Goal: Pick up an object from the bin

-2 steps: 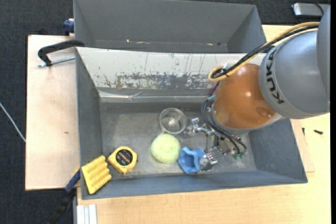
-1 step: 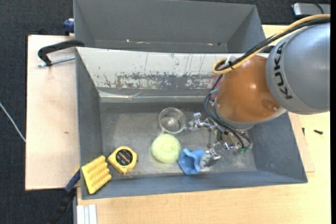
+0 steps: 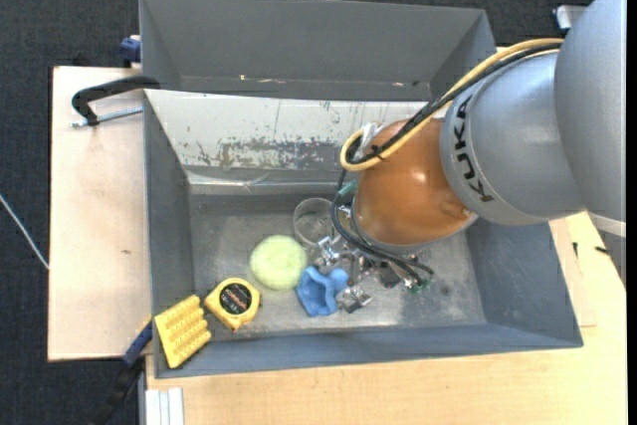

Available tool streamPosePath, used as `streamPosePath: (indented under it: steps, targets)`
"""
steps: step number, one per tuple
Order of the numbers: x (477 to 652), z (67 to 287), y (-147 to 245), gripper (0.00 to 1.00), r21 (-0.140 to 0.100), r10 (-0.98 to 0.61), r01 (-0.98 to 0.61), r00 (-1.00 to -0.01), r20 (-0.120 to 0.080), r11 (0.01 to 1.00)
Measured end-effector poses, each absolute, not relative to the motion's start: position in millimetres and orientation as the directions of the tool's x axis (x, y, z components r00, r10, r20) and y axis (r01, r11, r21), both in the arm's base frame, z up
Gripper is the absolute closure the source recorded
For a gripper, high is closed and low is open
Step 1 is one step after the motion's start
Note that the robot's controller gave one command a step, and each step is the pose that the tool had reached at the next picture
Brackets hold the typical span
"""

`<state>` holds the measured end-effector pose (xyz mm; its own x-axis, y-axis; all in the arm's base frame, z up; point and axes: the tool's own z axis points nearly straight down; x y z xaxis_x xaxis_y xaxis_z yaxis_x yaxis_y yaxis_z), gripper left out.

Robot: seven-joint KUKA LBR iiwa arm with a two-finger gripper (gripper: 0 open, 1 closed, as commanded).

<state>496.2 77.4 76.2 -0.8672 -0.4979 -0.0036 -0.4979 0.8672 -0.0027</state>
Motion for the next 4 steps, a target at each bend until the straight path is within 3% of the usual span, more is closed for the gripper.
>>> streamPosePath:
  steps: [2, 4]
  targets:
    - [495.6, 78.2, 77.5, 1.0, -0.002, -0.498, -0.498, -0.867, -0.005, 0.867]
    - [495.4, 98.3, 78.3, 1.0, 0.0, -0.498, -0.498, -0.867, -0.005, 0.867]
